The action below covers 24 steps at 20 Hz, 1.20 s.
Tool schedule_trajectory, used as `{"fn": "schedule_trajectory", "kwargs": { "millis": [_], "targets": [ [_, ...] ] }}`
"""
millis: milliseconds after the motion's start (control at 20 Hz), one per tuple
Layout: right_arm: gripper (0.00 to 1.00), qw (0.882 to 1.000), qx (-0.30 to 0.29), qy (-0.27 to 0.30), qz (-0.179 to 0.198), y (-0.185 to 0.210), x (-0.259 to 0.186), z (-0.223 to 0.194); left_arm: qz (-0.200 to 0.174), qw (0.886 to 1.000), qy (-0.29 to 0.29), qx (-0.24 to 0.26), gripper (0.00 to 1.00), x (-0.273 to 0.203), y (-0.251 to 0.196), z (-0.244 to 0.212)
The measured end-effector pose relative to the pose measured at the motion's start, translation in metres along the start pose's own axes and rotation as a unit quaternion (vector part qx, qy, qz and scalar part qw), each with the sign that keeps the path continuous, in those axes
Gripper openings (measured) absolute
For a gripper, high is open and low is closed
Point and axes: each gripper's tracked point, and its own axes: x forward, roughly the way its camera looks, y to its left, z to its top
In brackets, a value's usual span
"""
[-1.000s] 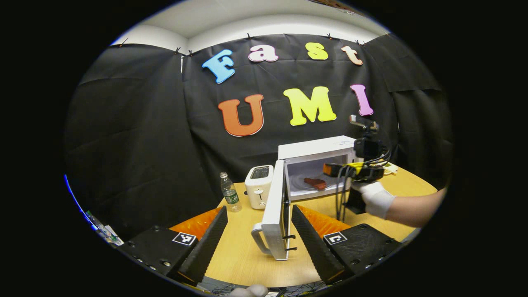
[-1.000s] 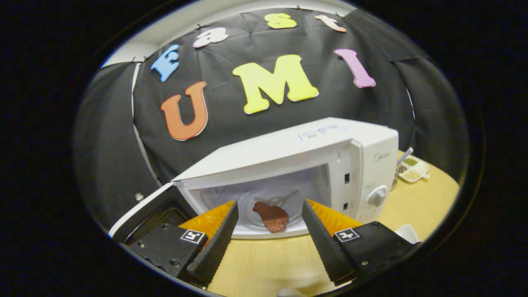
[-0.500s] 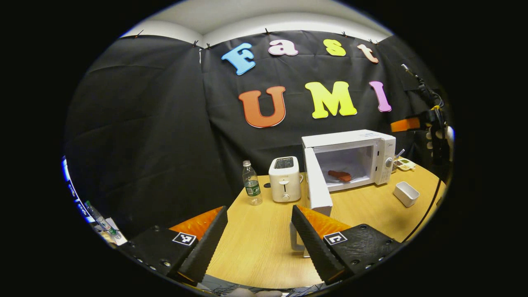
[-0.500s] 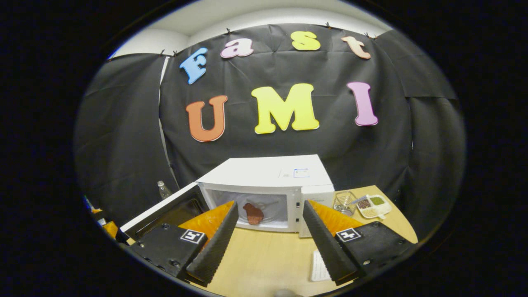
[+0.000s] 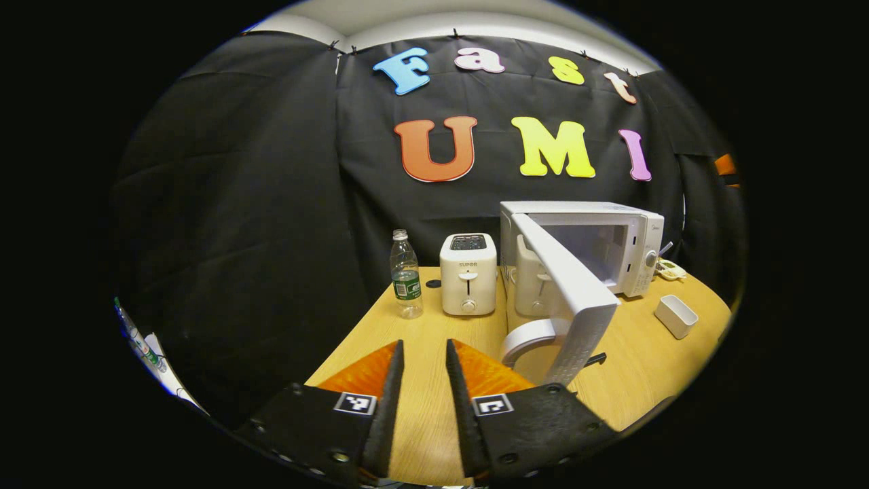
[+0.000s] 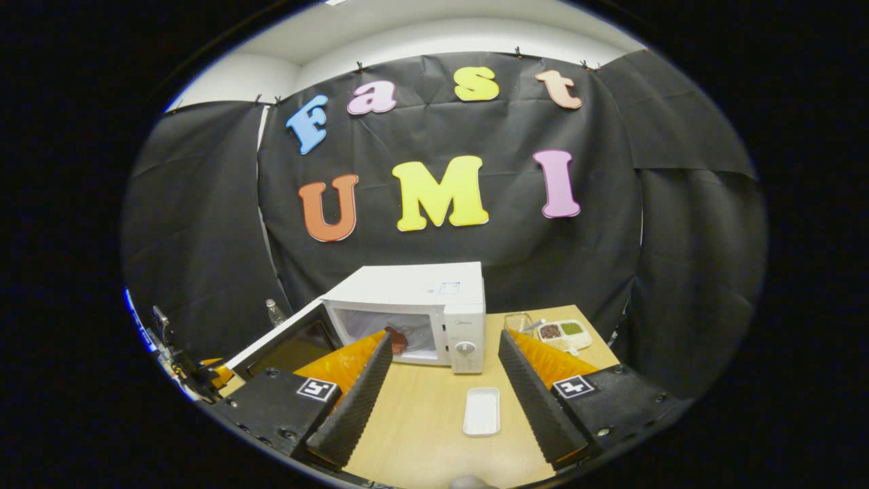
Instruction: Open the microwave oven with the left hand, put the food in, and close the microwave oven.
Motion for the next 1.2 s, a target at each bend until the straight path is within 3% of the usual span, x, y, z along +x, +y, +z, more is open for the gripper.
{"fn": "schedule_trajectory", "kwargs": {
  "millis": [50, 150, 650, 1200],
  "targets": [
    [0.9, 1.0, 0.002, 0.003, -0.001, -0.003, -0.004, 0.001, 0.009, 1.0, 0.001, -0.002, 0.01, 0.006, 0.004, -0.003],
    [0.9, 1.0, -0.001, 0.005, -0.009, -0.012, -0.01, 0.005, -0.009, 1.0, 0.002, -0.022, 0.0, 0.014, -0.007, -0.01],
    [0.9, 1.0, 0.023, 0.001, -0.021, -0.029, -0.023, 0.019, -0.059, 0.998, 0.015, -0.004, 0.0, 0.018, -0.05, -0.023],
    [0.9, 0.998, 0.039, -0.014, -0.051, -0.047, -0.047, 0.032, -0.174, 0.985, -0.009, 0.008, 0.0, -0.001, -0.162, -0.005]
  ]
}}
